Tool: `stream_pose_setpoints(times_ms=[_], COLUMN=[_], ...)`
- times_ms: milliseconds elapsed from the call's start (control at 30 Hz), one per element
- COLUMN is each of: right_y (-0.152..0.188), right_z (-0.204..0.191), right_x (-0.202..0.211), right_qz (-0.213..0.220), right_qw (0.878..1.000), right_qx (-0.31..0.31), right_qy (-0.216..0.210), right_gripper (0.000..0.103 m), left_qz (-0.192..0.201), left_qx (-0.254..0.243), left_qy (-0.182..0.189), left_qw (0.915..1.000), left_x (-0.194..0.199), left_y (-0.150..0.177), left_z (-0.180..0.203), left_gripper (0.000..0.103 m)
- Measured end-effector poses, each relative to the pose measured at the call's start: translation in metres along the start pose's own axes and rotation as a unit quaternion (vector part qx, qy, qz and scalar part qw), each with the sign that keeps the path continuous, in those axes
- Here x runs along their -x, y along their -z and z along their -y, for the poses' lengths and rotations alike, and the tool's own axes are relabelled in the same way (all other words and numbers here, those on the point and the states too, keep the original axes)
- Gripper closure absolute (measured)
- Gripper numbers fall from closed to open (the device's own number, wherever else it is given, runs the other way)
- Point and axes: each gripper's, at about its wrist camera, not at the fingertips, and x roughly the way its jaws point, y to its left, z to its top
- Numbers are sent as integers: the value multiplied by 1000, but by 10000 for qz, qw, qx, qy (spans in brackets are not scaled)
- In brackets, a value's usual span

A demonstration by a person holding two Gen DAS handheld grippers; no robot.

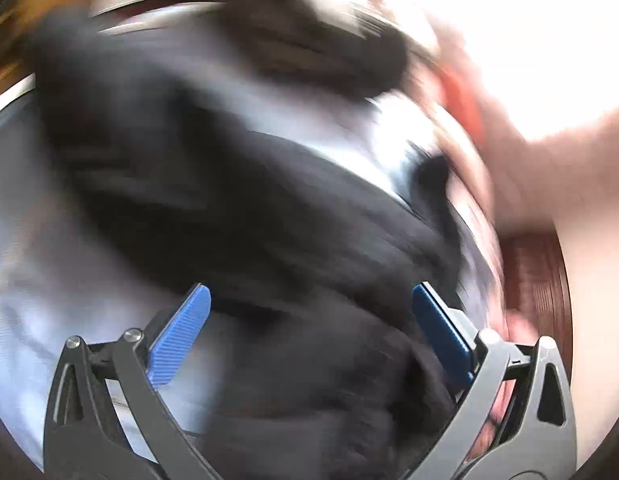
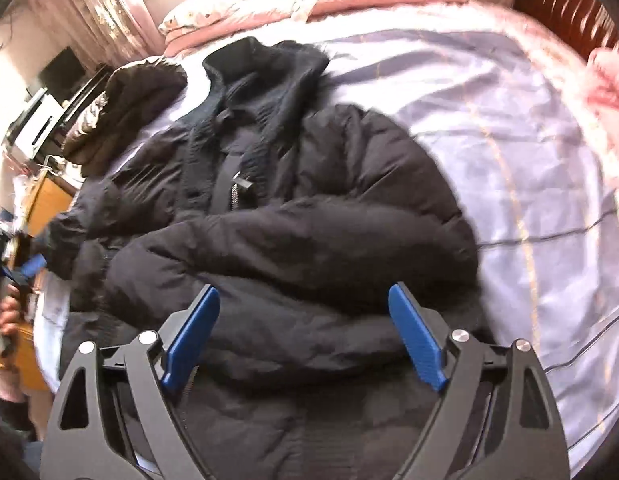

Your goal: Fold large clothes

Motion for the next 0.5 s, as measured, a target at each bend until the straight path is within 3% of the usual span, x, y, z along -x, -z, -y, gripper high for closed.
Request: stream_pose_setpoints(times_ms=[133,267,300,333,400,433,500], right_y=[0,-1,-2,-3,-4,-5,-5], right_z=[-18,-22,-23,-23,-23,-23,-22], right_x=[-13,-20,-22,-24,-28,-29,-30], right_qz=[-40,-97,-114,-125,-133,-129,-120], right_qw=[9993,9994,9995,9995,9994,9994,9994], right_qx=[320,323,287,276,301,316,297], right_qy=[175,71,30,18,87,109,93], right_gripper=[16,16,16,16,16,16,16], left_qz=[166,135,196,233,354,515,914], left_qx=[1097,1288,1376,1467,1471,1290,720], left_qy=[18,-23,-49,-13,53,123,226], left_qw=[9938,9916,9903,9889,9885,9902,9930], left_x=[-12,-47,-51,-57,-61,-54,-36], left_y=[-29,-47,-49,-50,-49,-49,-45], left_z=[-78,-81,-82,-82,-72,-61,-26], left_gripper=[2,3,22,56,80,87,90])
